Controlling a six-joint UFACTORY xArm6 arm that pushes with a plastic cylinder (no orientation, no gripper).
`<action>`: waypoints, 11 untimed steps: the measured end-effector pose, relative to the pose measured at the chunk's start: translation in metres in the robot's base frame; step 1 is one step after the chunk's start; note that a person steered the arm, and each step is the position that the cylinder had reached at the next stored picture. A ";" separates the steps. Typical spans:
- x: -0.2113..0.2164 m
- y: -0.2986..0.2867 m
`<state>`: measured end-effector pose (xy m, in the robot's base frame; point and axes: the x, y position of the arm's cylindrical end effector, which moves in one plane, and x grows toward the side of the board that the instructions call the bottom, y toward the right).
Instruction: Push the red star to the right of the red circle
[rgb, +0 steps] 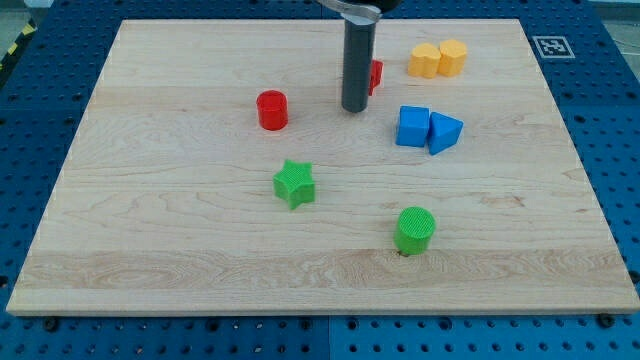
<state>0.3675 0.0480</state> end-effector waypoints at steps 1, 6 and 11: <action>0.000 0.031; -0.068 0.014; -0.011 -0.009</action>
